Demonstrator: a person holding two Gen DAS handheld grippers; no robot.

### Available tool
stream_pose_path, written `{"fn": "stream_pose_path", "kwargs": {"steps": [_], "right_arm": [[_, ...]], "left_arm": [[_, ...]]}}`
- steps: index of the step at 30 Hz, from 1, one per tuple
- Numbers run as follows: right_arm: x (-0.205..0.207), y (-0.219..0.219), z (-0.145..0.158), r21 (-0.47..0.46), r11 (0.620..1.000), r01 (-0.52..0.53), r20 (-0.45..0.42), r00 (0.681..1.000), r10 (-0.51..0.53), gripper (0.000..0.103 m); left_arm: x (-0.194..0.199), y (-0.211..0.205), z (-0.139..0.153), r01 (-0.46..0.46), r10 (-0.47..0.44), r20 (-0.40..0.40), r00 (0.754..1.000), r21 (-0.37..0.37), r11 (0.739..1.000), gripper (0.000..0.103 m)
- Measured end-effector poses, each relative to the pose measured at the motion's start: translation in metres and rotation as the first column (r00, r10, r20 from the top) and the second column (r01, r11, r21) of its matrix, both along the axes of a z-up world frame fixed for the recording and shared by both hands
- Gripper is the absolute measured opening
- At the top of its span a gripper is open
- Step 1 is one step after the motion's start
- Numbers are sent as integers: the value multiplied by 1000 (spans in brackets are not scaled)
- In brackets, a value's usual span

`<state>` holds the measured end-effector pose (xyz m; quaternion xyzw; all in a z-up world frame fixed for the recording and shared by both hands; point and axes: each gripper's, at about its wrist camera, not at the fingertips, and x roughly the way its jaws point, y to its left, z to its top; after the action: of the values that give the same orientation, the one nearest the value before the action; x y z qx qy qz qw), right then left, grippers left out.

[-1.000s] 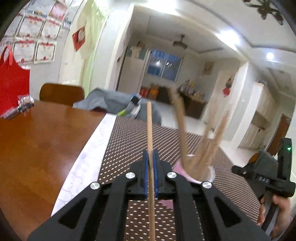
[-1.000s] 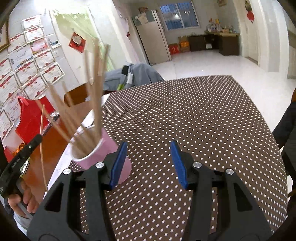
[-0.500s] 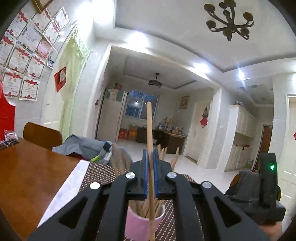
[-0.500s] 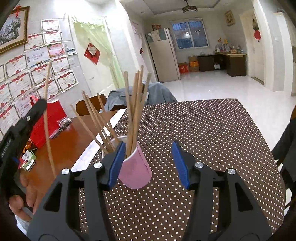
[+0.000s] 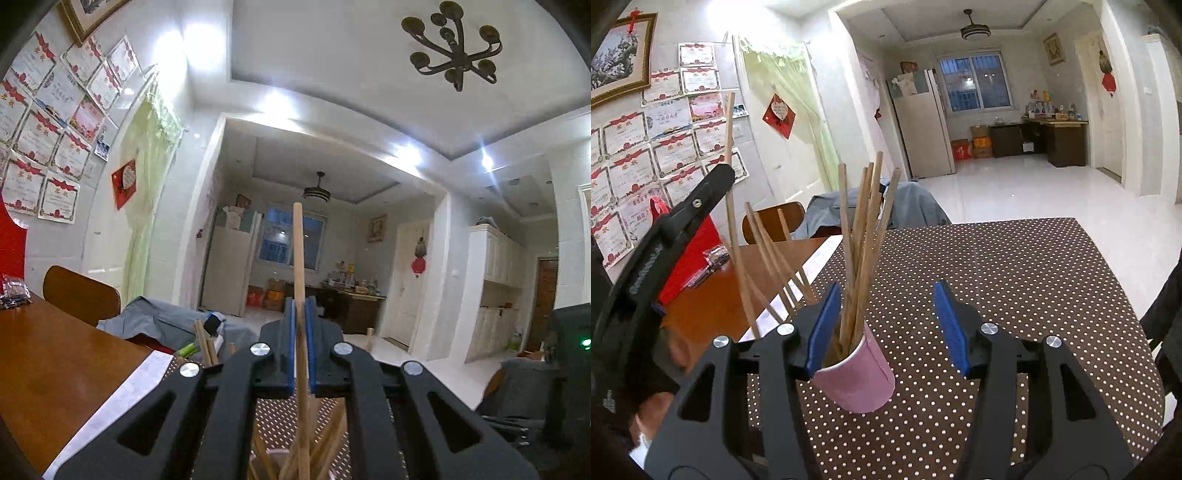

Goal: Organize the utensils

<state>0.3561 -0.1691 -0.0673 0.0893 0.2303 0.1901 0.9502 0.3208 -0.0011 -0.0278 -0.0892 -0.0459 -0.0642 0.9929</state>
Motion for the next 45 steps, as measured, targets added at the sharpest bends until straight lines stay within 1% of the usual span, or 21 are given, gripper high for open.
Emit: {"fn": "stream_pose_path", "kwargs": {"steps": [4,10,14,21,24,29,33,35,37,38,39,40,42,44,45], "right_arm": [[10,-2,-4,-2,1000,6,-1,1000,-6,53],[29,-2,-12,-21,1000,11,-20,1000,-12,53],[36,-1,-15,-27,1000,9,-24,1000,-10,53],[40,2,-17,-28,1000,7,-34,999,-8,53],[39,0,-16,-21,1000,9,-33,999,-10,53],[36,-1,-15,-15,1000,8,-34,999,-8,53],[28,-2,-15,-8,1000,10,-32,999,-11,54],[23,-3,-14,-9,1000,15,-30,999,-15,54],[18,-4,-14,-12,1000,21,-31,999,-21,54],[16,-5,-13,-12,1000,22,-32,999,-22,54],[12,-5,-13,-16,1000,26,-32,999,-26,54],[10,-6,-13,-19,999,29,-32,999,-29,54],[1,-8,-10,-24,999,35,-29,999,-36,54],[-8,-10,-7,-26,999,42,-24,999,-43,55],[-14,-11,-5,-28,999,47,-20,999,-48,55]], "left_arm": [[15,-2,-4,-44,44,19,999,2,999,6],[28,-9,-10,-93,92,39,995,28,995,6],[33,-12,-15,-104,103,39,994,44,994,6],[38,-9,-29,-106,106,8,994,62,992,6],[37,-9,-37,-108,108,4,994,87,990,6],[33,-4,-43,-82,86,-50,995,74,994,6],[23,-7,-45,-62,70,-78,994,108,992,6],[21,-11,-45,-47,66,-112,992,159,986,7],[19,-11,-44,-51,76,-138,988,179,983,7],[17,-9,-43,-38,65,-159,985,170,985,10],[14,-7,-42,-29,57,-175,983,160,987,24],[10,-6,-40,-27,54,-179,982,151,988,34],[0,-5,-38,-24,51,-172,984,155,988,37],[-10,-7,-35,-18,51,-177,983,183,983,42],[-17,-8,-33,-16,53,-182,982,198,980,47]]}}
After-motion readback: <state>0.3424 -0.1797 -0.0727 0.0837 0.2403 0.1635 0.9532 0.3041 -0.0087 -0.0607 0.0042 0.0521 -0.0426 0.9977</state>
